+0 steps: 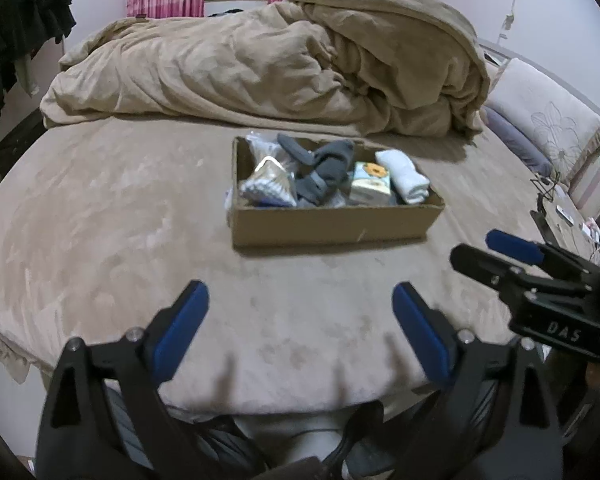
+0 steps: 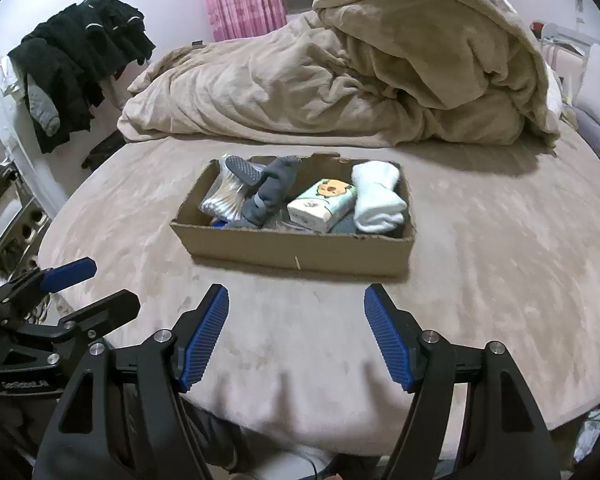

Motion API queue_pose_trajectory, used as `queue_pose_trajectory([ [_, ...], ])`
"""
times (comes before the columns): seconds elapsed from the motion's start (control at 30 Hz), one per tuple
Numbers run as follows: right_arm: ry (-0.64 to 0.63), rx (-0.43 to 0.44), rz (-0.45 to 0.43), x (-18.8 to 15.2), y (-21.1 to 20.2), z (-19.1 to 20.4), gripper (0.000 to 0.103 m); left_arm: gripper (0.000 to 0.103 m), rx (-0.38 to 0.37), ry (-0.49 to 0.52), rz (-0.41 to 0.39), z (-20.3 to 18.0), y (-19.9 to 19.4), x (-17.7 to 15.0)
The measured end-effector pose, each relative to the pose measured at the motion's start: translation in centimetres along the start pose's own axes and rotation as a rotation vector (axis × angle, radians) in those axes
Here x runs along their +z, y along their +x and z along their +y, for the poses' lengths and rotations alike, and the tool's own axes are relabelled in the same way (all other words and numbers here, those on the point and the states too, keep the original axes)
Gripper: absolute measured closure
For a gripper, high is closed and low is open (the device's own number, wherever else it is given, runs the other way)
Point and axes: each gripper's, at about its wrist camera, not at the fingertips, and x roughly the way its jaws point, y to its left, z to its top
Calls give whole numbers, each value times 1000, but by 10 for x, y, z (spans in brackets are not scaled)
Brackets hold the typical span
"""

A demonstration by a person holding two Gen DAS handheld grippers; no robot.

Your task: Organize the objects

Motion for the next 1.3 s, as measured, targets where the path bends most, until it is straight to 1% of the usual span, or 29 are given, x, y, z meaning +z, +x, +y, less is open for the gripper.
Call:
queue_pose_trajectory([
  [0.27,15,9,-16,-11,-14,-10,28,7,37,-28,5,-2,-5,-5],
  [0.3,16,10,-17,-12,-15,-10,27,7,45,-31,9,-2,-6,-5],
  [0.37,16,11,-23,-12,-16,-11,20,7,55,-34,10,-1,-7,-5],
  [0.4,17,11,-30,-12,-17,-11,19,7,58,-35,9,0,-7,-5],
  [0.63,17,11,-39,-10,-20,-10,19,7,63,-28,-10,0,-13,-3],
  [1.1,15,7,-34,-7,-20,-8,19,7,54,-20,-20,7,-14,2],
  [1.23,17,4,-25,-4,-18,-6,19,7,58,-25,-22,12,-13,3],
  [1.3,12,0,-21,-4,-16,-5,19,7,71,-26,-25,14,-13,5],
])
